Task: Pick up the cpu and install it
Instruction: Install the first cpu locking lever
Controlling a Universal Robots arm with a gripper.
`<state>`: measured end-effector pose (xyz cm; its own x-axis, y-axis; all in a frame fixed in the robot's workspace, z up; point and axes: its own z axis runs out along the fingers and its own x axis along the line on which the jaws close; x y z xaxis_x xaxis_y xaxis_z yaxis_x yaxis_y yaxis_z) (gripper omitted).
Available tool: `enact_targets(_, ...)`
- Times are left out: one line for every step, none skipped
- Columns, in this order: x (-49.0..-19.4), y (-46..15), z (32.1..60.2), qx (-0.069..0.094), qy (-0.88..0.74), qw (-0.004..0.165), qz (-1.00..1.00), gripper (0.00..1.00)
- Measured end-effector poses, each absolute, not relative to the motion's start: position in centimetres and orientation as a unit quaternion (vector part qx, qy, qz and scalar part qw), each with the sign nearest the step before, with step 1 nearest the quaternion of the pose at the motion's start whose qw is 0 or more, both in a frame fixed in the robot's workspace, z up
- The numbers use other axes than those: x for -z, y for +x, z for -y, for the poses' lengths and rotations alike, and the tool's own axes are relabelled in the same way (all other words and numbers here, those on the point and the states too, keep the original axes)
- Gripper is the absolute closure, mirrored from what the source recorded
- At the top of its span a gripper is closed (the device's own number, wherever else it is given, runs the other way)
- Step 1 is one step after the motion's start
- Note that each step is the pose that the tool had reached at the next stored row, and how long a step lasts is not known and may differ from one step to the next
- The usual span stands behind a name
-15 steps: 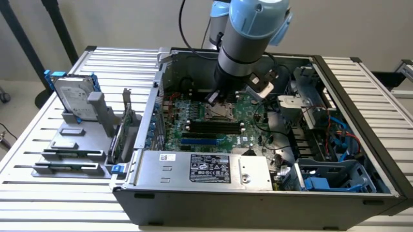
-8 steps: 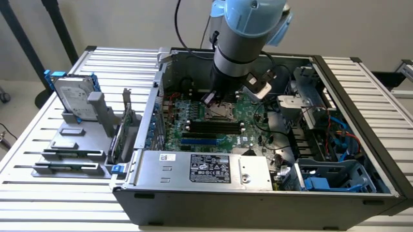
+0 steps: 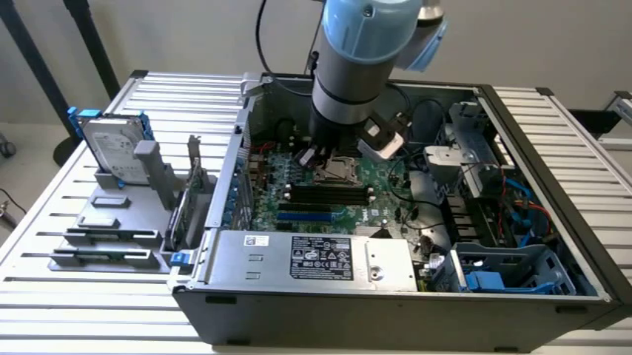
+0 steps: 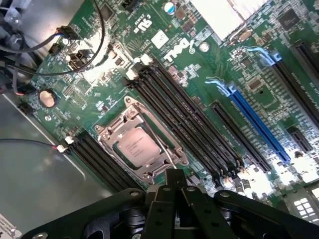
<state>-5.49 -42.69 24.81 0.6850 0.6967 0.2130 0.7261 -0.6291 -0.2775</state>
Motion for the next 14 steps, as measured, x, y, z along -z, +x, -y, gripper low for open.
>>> enact_targets(-24.81,-5.49,42.84,0.042,-0.902,0.173,0.394,0.89)
enact_targets(-24.81,-5.52,42.89,0.041,-0.902,0.173,0.394,0.89)
enact_targets(-24.79,-5.56,42.9,0.041,-0.902,0.173,0.394,0.89)
enact_targets(-24.77,-5.6,42.9,0.04,-0.902,0.174,0.394,0.89)
enact_targets(-24.74,-5.65,42.9,0.04,-0.902,0.174,0.394,0.89)
enact_targets(-24.7,-5.73,42.91,0.04,-0.902,0.174,0.394,0.89)
enact_targets(-24.66,-5.81,42.91,0.04,-0.902,0.174,0.394,0.89)
enact_targets(-24.61,-5.92,42.91,0.04,-0.902,0.174,0.394,0.89)
enact_targets(-24.55,-6.03,42.91,0.04,-0.902,0.174,0.394,0.89)
enact_targets(-24.49,-6.12,42.9,0.04,-0.902,0.174,0.394,0.89)
enact_targets(-24.44,-6.18,42.9,0.04,-0.902,0.174,0.394,0.89)
enact_targets(-24.38,-6.2,42.9,0.04,-0.902,0.174,0.394,0.89)
enact_targets(-24.33,-6.2,42.9,0.04,-0.901,0.174,0.395,0.89)
enact_targets(-24.26,-6.22,42.89,0.04,-0.901,0.175,0.395,0.89)
